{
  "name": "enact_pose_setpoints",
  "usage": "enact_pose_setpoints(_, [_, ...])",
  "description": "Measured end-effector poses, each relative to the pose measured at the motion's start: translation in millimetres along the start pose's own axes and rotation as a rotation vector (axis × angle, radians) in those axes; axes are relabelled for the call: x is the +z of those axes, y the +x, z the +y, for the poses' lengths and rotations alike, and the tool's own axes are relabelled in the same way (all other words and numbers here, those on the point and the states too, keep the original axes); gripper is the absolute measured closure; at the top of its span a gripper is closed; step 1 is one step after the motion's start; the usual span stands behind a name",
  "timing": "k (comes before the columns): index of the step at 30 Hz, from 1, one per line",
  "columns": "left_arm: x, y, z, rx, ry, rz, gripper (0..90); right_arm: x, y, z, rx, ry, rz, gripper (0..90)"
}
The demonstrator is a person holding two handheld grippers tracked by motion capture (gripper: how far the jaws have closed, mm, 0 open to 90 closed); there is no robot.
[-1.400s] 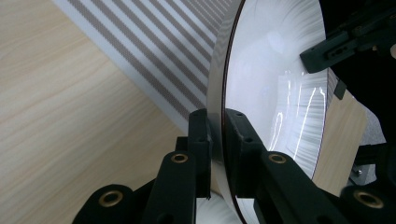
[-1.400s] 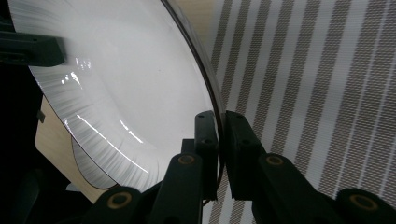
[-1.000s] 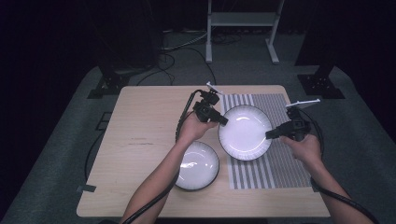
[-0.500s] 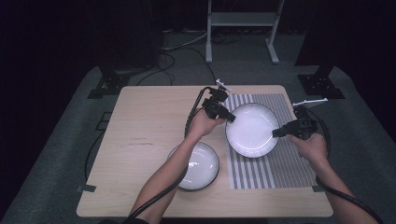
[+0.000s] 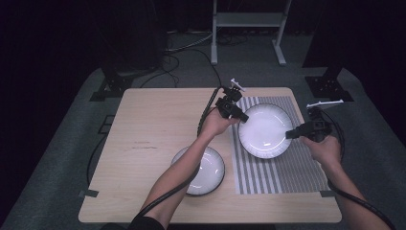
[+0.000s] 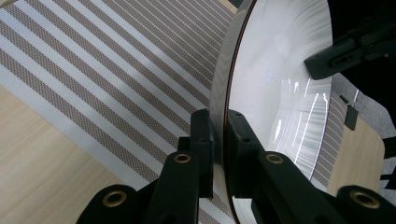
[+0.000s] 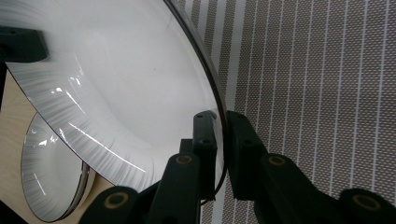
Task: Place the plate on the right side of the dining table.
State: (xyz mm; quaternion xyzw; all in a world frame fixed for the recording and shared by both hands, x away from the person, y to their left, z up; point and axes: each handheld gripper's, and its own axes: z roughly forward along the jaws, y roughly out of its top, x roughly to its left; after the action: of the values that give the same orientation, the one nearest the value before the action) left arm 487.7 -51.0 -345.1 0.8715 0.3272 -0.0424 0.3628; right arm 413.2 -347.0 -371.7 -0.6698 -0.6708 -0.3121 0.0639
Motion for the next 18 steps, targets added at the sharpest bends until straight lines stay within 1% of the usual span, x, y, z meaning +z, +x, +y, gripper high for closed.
enact_pose_setpoints(2, [4.6,2.5,3.7,-0.002,-0.001,0.001,82.9,0.9,-4.4,2.3,0.005,-0.010,0.001,82.3])
enact_pose_setpoints(5, [8.5,4.9,5.8,0.001,0.003,0.000,83.1,3.3,-7.5,4.7,0.010,-0.014,-0.009,82.3])
enact_pose_setpoints(6, [12.5,7.3,7.1,0.002,0.006,-0.003,83.1,4.3,-8.5,5.3,0.014,-0.013,-0.010,82.3])
enact_pose_setpoints(15, [26.8,14.3,13.5,0.014,0.013,-0.013,83.2,8.7,-19.7,11.4,0.016,-0.025,-0.032,82.3])
enact_pose_setpoints(18, [34.7,17.9,16.7,0.013,0.010,-0.019,83.2,10.5,-24.3,14.2,0.021,-0.029,-0.038,82.2])
